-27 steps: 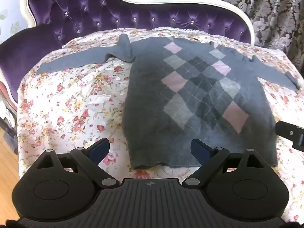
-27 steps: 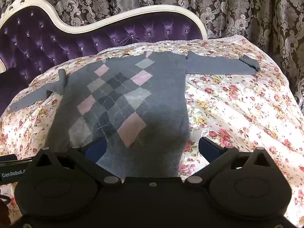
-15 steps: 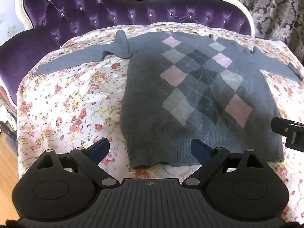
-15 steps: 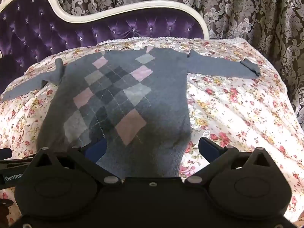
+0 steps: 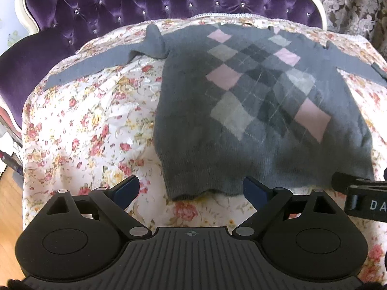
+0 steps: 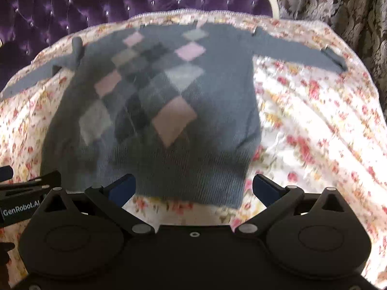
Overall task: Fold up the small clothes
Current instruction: 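Move both tools over the spread grey argyle sweater, then grasp the cuff of one sweater sleeve with the right tool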
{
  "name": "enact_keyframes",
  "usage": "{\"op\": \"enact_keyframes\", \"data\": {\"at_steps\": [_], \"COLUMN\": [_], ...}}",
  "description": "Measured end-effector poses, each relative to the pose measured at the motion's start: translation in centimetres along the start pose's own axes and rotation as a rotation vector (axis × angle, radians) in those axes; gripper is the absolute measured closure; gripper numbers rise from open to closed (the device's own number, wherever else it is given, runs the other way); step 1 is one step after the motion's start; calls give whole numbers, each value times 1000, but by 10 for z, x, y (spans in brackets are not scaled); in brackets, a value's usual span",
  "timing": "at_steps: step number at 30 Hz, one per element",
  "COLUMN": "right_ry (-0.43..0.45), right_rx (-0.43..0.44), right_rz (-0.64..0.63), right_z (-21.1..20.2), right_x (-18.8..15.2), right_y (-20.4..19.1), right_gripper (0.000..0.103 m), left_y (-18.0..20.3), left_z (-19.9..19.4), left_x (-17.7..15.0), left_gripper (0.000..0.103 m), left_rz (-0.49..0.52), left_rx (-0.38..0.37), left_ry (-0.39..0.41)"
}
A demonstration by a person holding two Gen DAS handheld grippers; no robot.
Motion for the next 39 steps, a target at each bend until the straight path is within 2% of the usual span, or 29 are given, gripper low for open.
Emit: {"op": "enact_keyframes", "data": {"at_steps": [4, 13, 26, 28, 33, 39], "right_ry": [-22, 18, 20, 12, -23, 56], "right_rx": [-2, -34, -15, 11, 148, 199], "right_rz": [-10, -63, -88, -72, 53, 139], "right_z": [3, -1, 0, 1, 8, 8], "right_x": [-7, -4, -5, -4, 7, 39], "right_y": [-4, -17, -28, -25, -3, 37], "right_gripper": [1, 1, 1, 1, 1, 1], "left_y": [-1, -4, -4, -3, 2, 14], "left_z": [1, 0, 1, -1, -9, -1], "left_x": [-5, -8, -7, -1, 32, 79], "left_gripper": [10, 10, 10, 10, 10, 10], "left_rz": [5, 9, 13, 30, 70, 121], "left_rx": [6, 26, 16, 2, 0, 12], "left_ry": [-5, -6, 0, 25, 124, 224]}}
Point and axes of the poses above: each gripper's, at about its wrist camera, not at the fingertips, and z roughly the way its jaws point, y to its right, x to its top, the point moved 2 cm from there along z, roughly the way its jaws point, and after that the axes turned 6 degrees about -x, right-handed, at the moved point
